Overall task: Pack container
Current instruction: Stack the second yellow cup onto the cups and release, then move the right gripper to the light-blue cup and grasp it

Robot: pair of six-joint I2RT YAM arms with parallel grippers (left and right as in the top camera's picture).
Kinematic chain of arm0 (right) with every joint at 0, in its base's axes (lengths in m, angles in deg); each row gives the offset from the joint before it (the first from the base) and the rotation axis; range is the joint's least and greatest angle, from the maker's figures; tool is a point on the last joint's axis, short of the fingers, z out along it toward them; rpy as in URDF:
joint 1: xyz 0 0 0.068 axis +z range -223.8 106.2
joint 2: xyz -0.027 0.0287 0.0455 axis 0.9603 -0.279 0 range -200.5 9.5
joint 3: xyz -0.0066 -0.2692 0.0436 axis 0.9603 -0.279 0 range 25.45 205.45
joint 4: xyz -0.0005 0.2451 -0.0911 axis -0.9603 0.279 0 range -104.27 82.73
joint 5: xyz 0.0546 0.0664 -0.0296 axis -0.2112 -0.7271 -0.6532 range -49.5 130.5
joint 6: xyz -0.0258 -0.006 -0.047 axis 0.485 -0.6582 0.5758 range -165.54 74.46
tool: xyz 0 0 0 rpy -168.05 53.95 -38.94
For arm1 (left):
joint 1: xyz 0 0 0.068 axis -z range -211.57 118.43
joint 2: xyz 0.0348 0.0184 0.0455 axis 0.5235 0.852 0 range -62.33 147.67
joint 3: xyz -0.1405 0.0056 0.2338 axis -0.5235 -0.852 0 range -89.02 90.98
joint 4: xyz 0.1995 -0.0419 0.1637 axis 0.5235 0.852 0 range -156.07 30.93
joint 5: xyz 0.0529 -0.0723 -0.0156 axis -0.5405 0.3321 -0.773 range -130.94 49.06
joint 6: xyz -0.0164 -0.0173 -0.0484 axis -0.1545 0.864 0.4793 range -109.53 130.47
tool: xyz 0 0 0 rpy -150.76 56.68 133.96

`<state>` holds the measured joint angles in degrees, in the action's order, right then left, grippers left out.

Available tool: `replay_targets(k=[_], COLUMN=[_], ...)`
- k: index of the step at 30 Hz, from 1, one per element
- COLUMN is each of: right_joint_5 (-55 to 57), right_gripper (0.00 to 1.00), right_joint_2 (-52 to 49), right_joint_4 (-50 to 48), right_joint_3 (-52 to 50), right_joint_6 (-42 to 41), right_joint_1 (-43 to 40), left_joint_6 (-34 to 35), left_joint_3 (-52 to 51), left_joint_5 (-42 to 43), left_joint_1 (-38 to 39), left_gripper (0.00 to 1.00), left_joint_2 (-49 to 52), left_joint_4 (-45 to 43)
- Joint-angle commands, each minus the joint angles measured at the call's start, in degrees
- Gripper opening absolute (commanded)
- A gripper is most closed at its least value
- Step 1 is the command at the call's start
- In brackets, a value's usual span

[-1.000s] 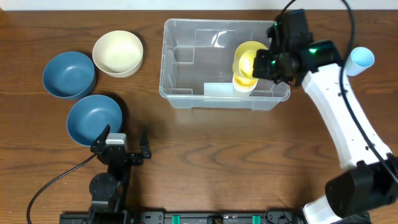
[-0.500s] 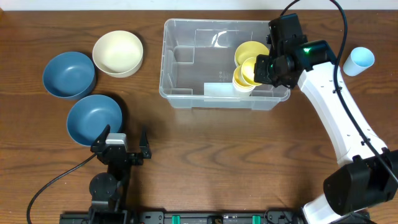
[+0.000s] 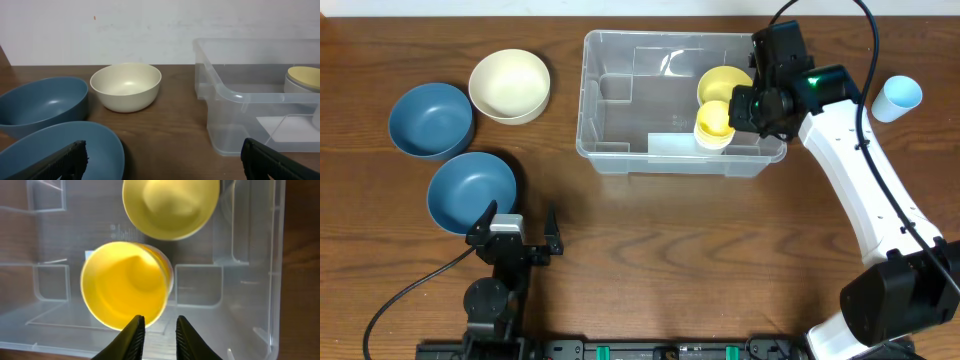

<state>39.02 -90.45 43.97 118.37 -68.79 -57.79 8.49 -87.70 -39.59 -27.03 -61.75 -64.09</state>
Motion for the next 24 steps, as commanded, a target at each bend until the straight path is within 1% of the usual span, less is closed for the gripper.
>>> replay_targets(k=[1,3,5,9,17,21,24], right_joint_5=[0.42,0.46,0.61,0.61,0.61,0.61,0.61], right_gripper=[0.28,0.35,0.45,0.54,0.56,0.55,0.55], right_joint_2=[0.2,1.2,2.4,2.86,-0.28,-3.54,-6.51], right_joint_4=[-0.63,-0.85,-1.09,-1.05,-5.42,-7.67,-8.81], right_joint_3=[0.13,1.11,2.4,4.31,4.31,4.31,4.31], right_joint_6=[1.03,0.5,-0.33,-0.28,-0.26,0.04,0.15], right_joint_1=[-0.04,-1.14,-3.8,-12.2,-30.82,-36.72,-39.43], left_joint_6=[-0.79,-0.79,-0.79,-0.79,-0.79,-0.79,-0.79], left_joint_3=[-1.09,-1.09,-1.09,-1.09,-1.09,-1.09,-1.09], left_joint_5=[-0.66,-0.66,-0.66,-0.66,-0.66,-0.66,-0.66], left_joint_1=[-0.28,-0.28,-0.28,-0.28,-0.28,-0.28,-0.28], left_gripper=[0.98,0.98,0.98,0.98,0.98,0.98,0.98], left_joint_2=[-0.35,-0.35,-0.35,-0.35,-0.35,-0.35,-0.35], left_joint_4=[2.1,2.1,2.1,2.1,2.1,2.1,2.1])
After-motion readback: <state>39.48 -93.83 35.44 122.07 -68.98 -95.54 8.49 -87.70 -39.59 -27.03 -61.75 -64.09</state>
